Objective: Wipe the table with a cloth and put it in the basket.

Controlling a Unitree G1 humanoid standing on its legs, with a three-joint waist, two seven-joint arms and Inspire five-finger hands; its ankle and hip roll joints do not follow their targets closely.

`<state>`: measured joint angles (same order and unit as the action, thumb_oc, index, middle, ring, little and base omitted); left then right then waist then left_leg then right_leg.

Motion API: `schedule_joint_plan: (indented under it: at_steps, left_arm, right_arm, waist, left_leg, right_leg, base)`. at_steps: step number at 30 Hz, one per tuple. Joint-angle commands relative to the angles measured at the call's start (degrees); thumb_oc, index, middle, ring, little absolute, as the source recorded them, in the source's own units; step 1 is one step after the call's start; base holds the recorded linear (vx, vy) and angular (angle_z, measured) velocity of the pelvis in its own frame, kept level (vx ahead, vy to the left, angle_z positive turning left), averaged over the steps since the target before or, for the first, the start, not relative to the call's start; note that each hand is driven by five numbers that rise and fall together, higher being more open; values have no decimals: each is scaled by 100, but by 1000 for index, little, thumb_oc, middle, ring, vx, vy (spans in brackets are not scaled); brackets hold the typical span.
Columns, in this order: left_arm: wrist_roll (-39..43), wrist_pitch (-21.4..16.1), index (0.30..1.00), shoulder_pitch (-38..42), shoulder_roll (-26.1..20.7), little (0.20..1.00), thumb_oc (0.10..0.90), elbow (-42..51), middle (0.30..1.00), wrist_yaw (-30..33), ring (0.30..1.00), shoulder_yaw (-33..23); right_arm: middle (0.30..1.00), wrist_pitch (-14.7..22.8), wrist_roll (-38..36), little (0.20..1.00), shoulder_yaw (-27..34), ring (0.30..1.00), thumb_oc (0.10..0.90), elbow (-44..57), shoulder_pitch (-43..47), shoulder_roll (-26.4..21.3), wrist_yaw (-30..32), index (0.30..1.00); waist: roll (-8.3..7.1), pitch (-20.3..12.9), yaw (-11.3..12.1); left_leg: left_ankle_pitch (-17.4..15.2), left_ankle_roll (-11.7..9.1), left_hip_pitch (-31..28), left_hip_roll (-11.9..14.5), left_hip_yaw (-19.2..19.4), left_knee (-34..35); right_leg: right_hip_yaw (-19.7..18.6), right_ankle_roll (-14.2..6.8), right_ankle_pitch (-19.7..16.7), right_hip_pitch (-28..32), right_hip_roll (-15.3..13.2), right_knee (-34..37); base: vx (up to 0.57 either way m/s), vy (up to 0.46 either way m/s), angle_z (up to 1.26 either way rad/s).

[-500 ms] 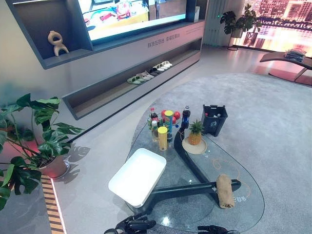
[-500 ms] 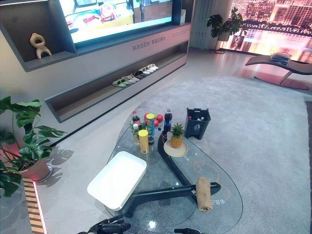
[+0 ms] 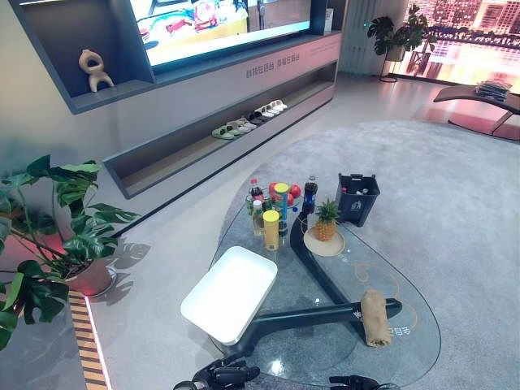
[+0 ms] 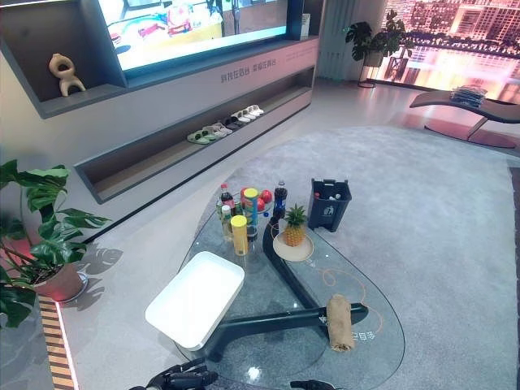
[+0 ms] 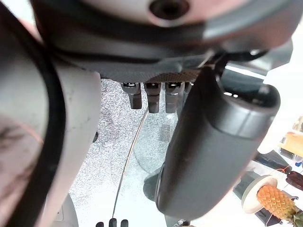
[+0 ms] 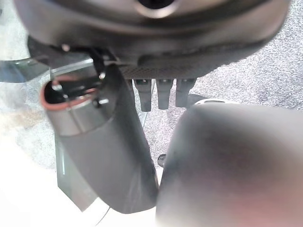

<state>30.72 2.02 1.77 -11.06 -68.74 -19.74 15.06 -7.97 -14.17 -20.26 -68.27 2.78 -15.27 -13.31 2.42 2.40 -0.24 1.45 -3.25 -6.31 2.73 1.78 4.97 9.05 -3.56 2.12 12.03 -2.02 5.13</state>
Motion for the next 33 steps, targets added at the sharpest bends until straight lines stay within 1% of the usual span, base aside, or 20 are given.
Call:
schedule_joint_plan:
  at_steps: [1,10,11,14,17,20,23,24,26,27,28,29,30,33]
  left_arm:
    - [103,-87,900,320,279,900,800,-268,900,-312,900,106]
    - [105,-39,900,272,251,900,800,-189,900,-210,900,89]
    - [190,-38,900,241,227,900,800,-102,900,-198,900,121]
    - [376,-32,900,204,175,900,800,60,900,-129,900,175]
    - [407,-13,900,150,123,900,800,244,900,-56,900,207]
    - [439,-22,900,87,92,900,800,454,900,16,900,289]
    - [587,13,900,222,-6,900,800,661,900,84,900,431]
    - [598,14,900,234,-8,900,800,672,900,93,900,439]
    - [681,19,900,352,-36,900,800,753,900,155,900,488]
    - [695,28,900,371,-41,900,800,761,900,160,900,497]
    - [730,21,900,415,-38,900,800,795,900,191,900,512]
    - [779,52,900,445,-52,900,800,917,900,231,900,525]
    - [781,54,900,446,-54,900,800,923,900,231,900,526]
    - [911,73,900,538,-89,900,800,1030,900,296,900,586]
  right_arm:
    - [900,238,-156,900,-78,900,800,-232,378,321,38,900]
    - [900,527,-408,900,-91,900,800,128,332,286,172,900]
    - [900,484,-503,900,-123,900,800,477,299,243,233,900]
    - [900,436,-645,900,-197,900,800,1046,265,170,392,900]
    - [900,473,-748,900,-263,900,800,1564,201,122,592,900]
    - [900,592,-763,900,-316,900,800,2121,137,73,870,900]
    - [900,825,-743,900,-423,900,800,2763,257,-82,1370,900]
    - [900,829,-743,900,-430,900,800,2802,268,-91,1403,900]
    - [900,946,-773,900,-465,900,800,3116,399,-170,1748,900]
    - [900,960,-795,900,-471,900,800,3150,420,-179,1798,900]
    - [900,991,-861,900,-461,900,800,3327,472,-202,1970,900]
    - [900,1097,-1205,900,-388,900,800,3631,522,-233,2183,900]
    - [900,1106,-1217,900,-382,900,800,3647,523,-234,2194,900]
    - [900,1316,-1319,900,-276,900,800,4049,610,-263,2741,900]
  waist:
    - [-267,161,89]
    - [-283,247,68]
    - [-294,295,50]
    - [-291,409,25]
    - [-294,511,9]
    - [-288,642,-21]
    - [-297,931,-68]
    - [-299,948,-71]
    - [-310,1112,-99]
    - [-312,1134,-103]
    - [-318,1217,-117]
    - [-332,1340,-137]
    - [-333,1346,-138]
    - [-366,1518,-192]
  left_leg:
    - [-444,189,-180,-295,-95,-115]
    - [-453,202,-116,-302,-71,-173]
    - [-454,203,-29,-301,-51,-235]
    - [-445,225,96,-298,-31,-289]
    - [-450,255,229,-315,-17,-356]
    - [-455,291,394,-341,-2,-425]
    - [-449,333,666,-400,-29,-525]
    - [-449,334,683,-402,-30,-532]
    - [-438,346,812,-424,-22,-567]
    - [-436,347,828,-426,-21,-570]
    - [-430,350,884,-430,-12,-583]
    - [-420,353,975,-425,12,-616]
    - [-420,353,982,-425,13,-620]
    - [-418,366,1165,-421,68,-741]
  right_leg:
    - [-356,-102,-132,-417,-136,-61]
    - [-398,-123,-167,-482,-130,-65]
    - [-425,-130,-182,-558,-134,-83]
    - [-464,-128,-215,-702,-127,-111]
    - [-499,-127,-239,-839,-120,-140]
    - [-526,-115,-230,-1018,-102,-224]
    - [-580,-88,-211,-1304,-58,-372]
    - [-584,-87,-212,-1319,-55,-377]
    - [-627,-70,-237,-1450,-28,-400]
    - [-633,-68,-242,-1466,-24,-401]
    - [-649,-64,-260,-1520,-13,-401]
    - [-669,-58,-282,-1614,-4,-425]
    - [-671,-58,-283,-1621,-3,-428]
    - [-714,-47,-304,-1813,13,-528]
  base:
    - [0,0,0]
    - [0,0,0]
    - [-32,-31,-1]
    - [-55,-24,-4]
    - [-40,-19,-1]
    - [-69,-11,0]
    - [-160,-11,1]
    - [-132,-9,5]
    - [-114,-7,4]
    - [-88,-5,0]
    - [-92,-9,0]
    - [-84,-9,-2]
    - [-61,-12,-1]
    - [-55,-3,1]
